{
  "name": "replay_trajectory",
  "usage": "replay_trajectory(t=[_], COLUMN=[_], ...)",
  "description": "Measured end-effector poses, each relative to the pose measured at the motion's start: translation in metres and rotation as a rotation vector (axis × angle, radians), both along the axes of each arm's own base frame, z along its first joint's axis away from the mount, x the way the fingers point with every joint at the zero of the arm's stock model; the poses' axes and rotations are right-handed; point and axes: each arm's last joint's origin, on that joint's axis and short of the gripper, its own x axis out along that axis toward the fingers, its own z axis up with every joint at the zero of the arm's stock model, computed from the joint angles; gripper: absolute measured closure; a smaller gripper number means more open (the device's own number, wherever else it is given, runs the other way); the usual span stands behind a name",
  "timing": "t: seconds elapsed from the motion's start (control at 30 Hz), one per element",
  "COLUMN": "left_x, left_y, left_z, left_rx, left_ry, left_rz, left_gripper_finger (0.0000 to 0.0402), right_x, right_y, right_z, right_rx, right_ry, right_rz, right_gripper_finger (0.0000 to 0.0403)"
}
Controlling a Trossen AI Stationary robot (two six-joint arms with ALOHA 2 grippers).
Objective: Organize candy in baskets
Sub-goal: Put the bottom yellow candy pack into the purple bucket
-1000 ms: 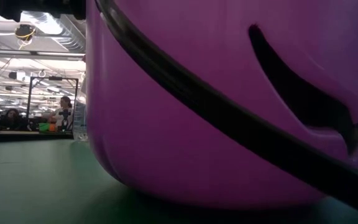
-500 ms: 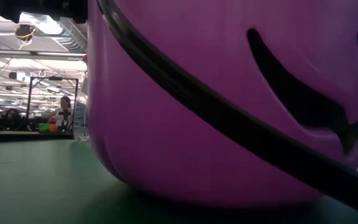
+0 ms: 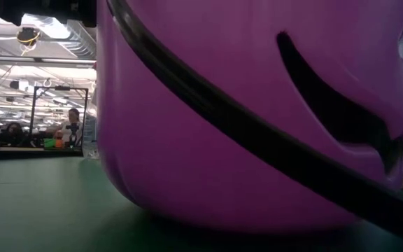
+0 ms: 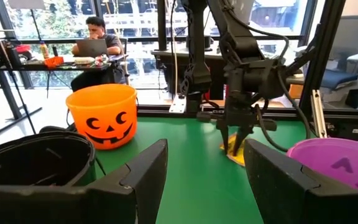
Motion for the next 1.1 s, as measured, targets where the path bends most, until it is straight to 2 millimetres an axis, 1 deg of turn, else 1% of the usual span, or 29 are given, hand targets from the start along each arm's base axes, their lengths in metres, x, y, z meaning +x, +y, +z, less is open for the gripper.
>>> replay_trajectory(t=[0.1,0.23,0.3,0.5,0.7,0.77,0.83,1.0,1.1], left_x=[0.0,0.0,0.0,0.0,0.0,0.0,0.0,0.0,-0.001], left_y=[0.0,0.0,0.0,0.0,0.0,0.0,0.0,0.0,0.0], left_z=[0.0,0.0,0.0,-0.001,-0.003,-0.004,-0.004,-0.005,-0.006], left_rx=[-0.016,-0.019,-0.019,-0.018,-0.015,-0.017,-0.017,-0.035,-0.034], left_ry=[0.0,0.001,0.001,0.005,0.024,0.035,0.039,0.049,0.058], left_rz=[0.001,0.0,0.0,-0.001,-0.001,0.0,0.0,0.002,0.002], left_gripper_finger=[0.0202,0.0202,0.0202,0.0202,0.0202,0.0202,0.0202,0.0202,0.0202], right_x=[0.008,0.013,0.015,0.013,0.009,0.009,0.01,0.012,0.011], right_y=[-0.004,-0.008,-0.009,-0.011,-0.009,-0.008,-0.007,-0.006,-0.008], right_z=[0.009,0.021,0.029,0.048,0.049,0.048,0.048,0.049,0.047], right_rx=[-0.011,-0.023,-0.017,0.004,0.099,0.131,0.152,0.168,0.14], right_ry=[-0.017,-0.027,-0.051,-0.088,-0.039,-0.026,-0.019,-0.049,-0.063], right_rz=[0.034,0.062,0.077,0.074,0.096,0.097,0.1,0.067,0.005], right_gripper_finger=[0.034,0.0383,0.0397,0.0387,0.0383,0.037,0.0347,0.0259,0.0207])
